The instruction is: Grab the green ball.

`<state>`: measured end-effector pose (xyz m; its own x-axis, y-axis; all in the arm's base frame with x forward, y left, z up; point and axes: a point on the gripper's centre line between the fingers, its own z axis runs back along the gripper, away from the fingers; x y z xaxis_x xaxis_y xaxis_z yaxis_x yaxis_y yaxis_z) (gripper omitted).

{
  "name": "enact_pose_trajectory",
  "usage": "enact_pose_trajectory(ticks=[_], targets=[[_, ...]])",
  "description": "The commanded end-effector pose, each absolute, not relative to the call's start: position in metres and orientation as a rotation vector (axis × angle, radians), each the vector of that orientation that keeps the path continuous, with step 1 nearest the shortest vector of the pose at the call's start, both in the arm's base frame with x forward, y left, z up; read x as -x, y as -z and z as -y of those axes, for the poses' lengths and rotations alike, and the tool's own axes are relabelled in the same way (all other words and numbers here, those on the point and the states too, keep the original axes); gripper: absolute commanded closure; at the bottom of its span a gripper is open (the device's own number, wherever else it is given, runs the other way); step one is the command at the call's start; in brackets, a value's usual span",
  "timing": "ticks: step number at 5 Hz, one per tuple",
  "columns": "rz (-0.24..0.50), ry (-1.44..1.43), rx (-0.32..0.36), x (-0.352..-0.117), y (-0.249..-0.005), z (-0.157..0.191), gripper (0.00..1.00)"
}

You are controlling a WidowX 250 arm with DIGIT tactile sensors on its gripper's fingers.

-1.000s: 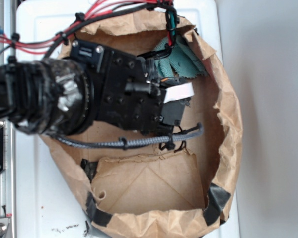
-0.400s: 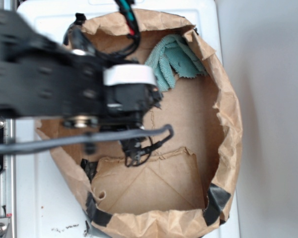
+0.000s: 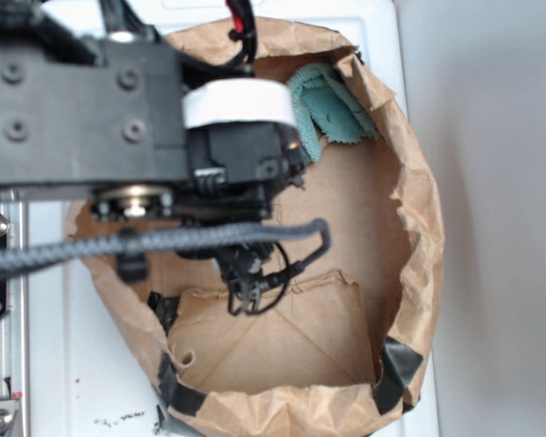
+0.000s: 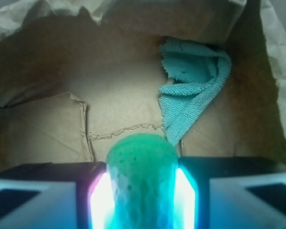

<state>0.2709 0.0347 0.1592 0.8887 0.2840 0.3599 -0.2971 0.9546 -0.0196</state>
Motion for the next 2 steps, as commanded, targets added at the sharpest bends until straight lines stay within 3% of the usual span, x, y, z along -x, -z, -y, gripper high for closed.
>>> enact_pose_trajectory(ticks=[1, 2], targets=[[0.465, -0.324, -0.051, -0.282, -0.1869, -0.0386, 1.0], [0.567, -0.317, -0.082, -0.2753, -0.1859, -0.0366, 0.73]])
